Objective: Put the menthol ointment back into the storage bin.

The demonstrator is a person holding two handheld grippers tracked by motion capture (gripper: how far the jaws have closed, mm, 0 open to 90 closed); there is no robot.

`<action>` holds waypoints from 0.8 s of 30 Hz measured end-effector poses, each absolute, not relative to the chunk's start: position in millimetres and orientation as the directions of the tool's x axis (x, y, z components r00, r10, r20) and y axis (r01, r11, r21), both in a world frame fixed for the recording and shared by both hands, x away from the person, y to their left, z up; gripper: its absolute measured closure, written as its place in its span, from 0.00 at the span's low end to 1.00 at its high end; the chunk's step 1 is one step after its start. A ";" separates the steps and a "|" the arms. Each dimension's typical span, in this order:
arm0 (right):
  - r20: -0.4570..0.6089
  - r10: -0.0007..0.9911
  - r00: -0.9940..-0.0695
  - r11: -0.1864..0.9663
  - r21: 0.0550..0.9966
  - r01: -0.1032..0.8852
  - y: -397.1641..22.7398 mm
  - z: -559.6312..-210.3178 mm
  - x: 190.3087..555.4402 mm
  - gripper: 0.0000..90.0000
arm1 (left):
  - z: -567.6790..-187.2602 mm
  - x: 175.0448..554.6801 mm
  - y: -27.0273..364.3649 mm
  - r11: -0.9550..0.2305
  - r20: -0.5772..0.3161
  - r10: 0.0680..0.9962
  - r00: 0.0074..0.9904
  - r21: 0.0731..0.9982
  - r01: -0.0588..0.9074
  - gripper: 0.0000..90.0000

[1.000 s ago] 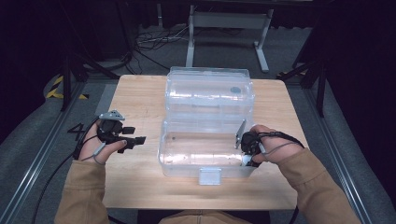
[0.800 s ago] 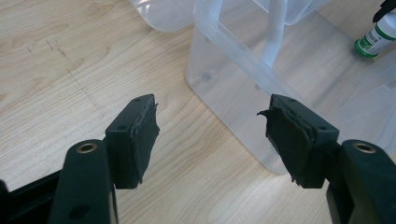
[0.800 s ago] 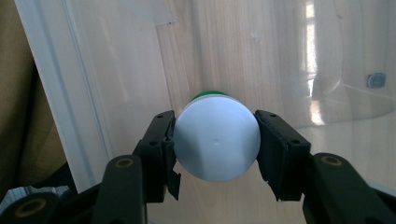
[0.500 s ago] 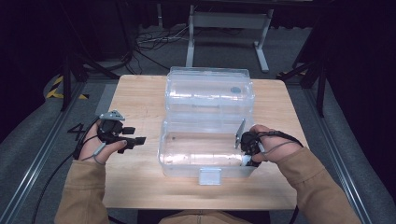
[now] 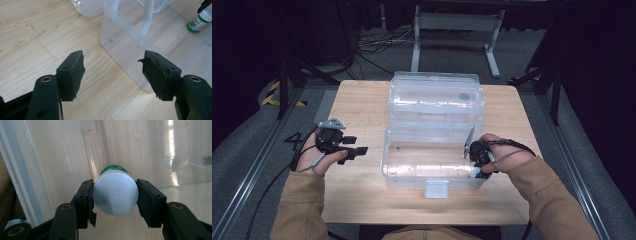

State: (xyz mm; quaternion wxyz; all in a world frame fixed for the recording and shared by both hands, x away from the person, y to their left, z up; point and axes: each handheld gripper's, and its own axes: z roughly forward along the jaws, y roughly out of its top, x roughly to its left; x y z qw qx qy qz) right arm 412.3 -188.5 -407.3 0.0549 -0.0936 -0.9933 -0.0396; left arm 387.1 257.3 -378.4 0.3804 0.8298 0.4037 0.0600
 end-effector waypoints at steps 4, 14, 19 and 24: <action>0.117 0.180 -0.977 0.978 0.082 0.190 -189.8 -406.8 412.6 0.53 | -378.0 387.0 256.8 -0.388 -0.204 0.714 0.670 0.681 0.621 0.38; 0.112 0.186 -0.976 0.971 0.129 0.199 -194.5 -400.1 410.0 0.51 | -376.1 386.1 253.0 -0.399 -0.206 0.704 0.680 0.677 0.618 0.38; 0.104 0.201 -0.974 0.963 0.161 0.216 -199.7 -392.2 408.4 0.50 | -375.5 386.6 250.2 -0.409 -0.203 0.695 0.690 0.678 0.611 0.38; 0.084 0.228 -0.970 0.947 0.214 0.241 -206.0 -379.0 407.0 0.51 | -373.2 387.2 247.0 -0.411 -0.206 0.687 0.697 0.681 0.606 0.38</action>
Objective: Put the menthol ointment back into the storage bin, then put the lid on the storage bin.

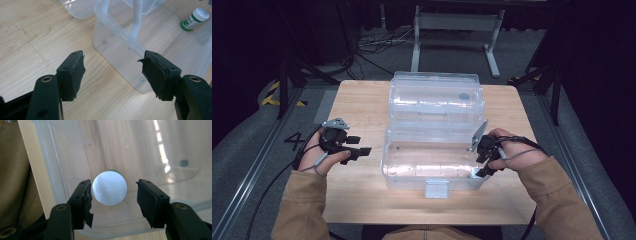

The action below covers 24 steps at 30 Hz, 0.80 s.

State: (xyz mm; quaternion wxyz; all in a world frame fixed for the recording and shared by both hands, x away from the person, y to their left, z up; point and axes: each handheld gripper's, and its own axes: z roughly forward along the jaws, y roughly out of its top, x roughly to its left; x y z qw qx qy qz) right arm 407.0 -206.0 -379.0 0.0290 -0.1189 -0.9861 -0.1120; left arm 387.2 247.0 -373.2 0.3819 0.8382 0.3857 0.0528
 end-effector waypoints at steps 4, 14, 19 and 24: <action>0.066 0.245 -0.967 0.933 0.255 0.254 -210.2 -369.1 404.5 0.52 | -372.4 388.6 242.2 -0.416 -0.212 0.674 0.707 0.682 0.601 0.38; 0.035 0.276 -0.961 0.899 0.345 0.271 -217.5 -349.6 401.1 0.53 | -371.4 392.1 237.4 -0.434 -0.206 0.658 0.724 0.682 0.588 0.38; 0.026 0.292 -0.956 0.873 0.402 0.277 -218.9 -339.1 402.4 0.54 | -371.5 390.8 236.6 -0.436 -0.207 0.656 0.725 0.681 0.589 0.38; 0.019 0.311 -0.950 0.845 0.452 0.286 -218.6 -327.2 403.6 0.55 | -371.4 389.4 236.3 -0.437 -0.206 0.656 0.727 0.681 0.587 0.38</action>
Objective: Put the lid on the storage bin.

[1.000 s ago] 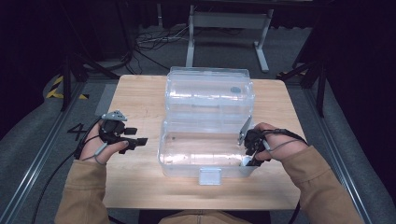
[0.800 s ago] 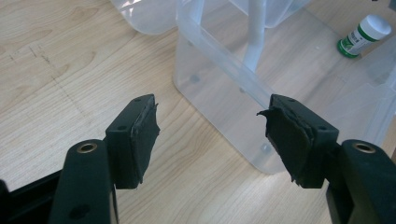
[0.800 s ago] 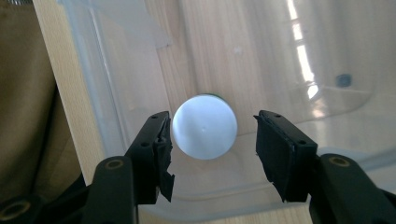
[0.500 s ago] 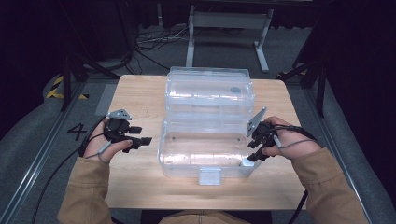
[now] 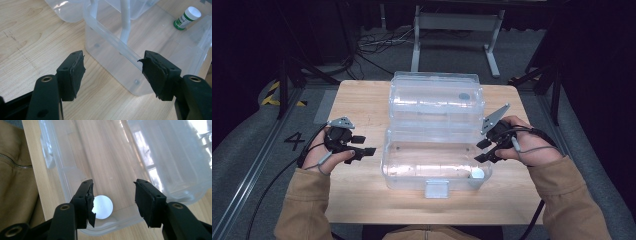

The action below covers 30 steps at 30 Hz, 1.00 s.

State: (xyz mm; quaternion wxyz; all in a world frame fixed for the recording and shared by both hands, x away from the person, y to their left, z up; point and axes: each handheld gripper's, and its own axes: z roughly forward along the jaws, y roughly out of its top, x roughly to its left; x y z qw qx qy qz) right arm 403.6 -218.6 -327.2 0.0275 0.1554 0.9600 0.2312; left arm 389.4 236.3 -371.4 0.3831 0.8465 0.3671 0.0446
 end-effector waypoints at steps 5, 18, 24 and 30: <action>0.010 0.319 -0.948 0.824 0.492 0.282 -217.5 -316.8 405.6 0.55 | -371.6 385.8 237.8 -0.438 -0.206 0.658 0.725 0.678 0.590 0.38; -0.021 0.386 -0.922 0.738 0.607 0.295 -208.0 -289.0 420.3 0.58 | -371.5 377.9 242.0 -0.432 -0.205 0.666 0.717 0.678 0.595 0.39; -0.039 0.414 -0.909 0.706 0.644 0.294 -202.5 -280.9 429.7 0.58 | -371.9 376.9 242.4 -0.436 -0.206 0.664 0.719 0.675 0.596 0.38; -0.051 0.450 -0.891 0.679 0.668 0.304 -198.4 -276.4 443.9 0.57 | -371.8 376.8 240.4 -0.437 -0.209 0.659 0.722 0.676 0.594 0.38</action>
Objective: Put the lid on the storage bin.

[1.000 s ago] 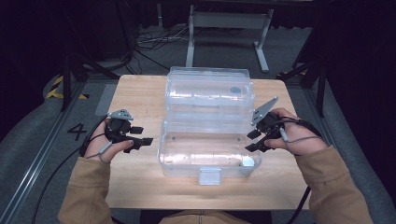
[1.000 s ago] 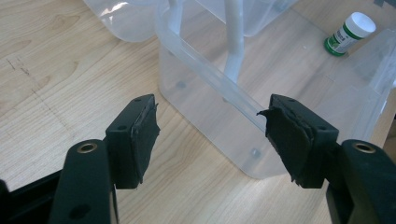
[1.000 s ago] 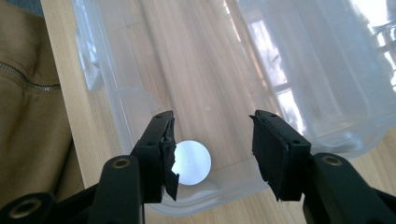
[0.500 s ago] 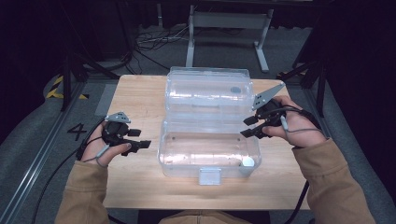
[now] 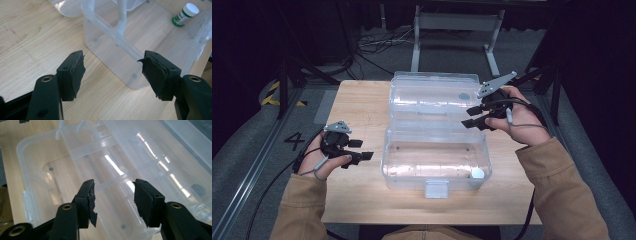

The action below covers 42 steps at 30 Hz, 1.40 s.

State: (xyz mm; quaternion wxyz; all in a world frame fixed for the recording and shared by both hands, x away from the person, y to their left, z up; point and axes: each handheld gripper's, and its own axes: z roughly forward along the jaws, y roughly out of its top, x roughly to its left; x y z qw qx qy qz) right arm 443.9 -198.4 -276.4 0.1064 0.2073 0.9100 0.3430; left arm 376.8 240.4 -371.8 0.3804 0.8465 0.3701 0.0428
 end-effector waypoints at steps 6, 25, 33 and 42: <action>-0.057 0.474 -0.879 0.653 0.692 0.307 -196.0 -274.5 457.9 0.56 | -371.3 376.5 237.8 -0.442 -0.210 0.650 0.730 0.677 0.589 0.38; -0.059 0.434 -0.899 0.670 0.688 0.278 -177.4 -288.3 498.0 0.56 | -370.4 375.2 227.5 -0.470 -0.209 0.615 0.761 0.677 0.566 0.39; -0.047 0.417 -0.908 0.674 0.686 0.274 -167.4 -296.3 504.9 0.56 | -370.4 374.3 220.4 -0.484 -0.211 0.594 0.776 0.676 0.555 0.39; -0.047 0.383 -0.923 0.697 0.671 0.255 -158.3 -304.8 507.0 0.72 | -370.4 373.7 215.9 -0.494 -0.210 0.582 0.785 0.675 0.547 0.39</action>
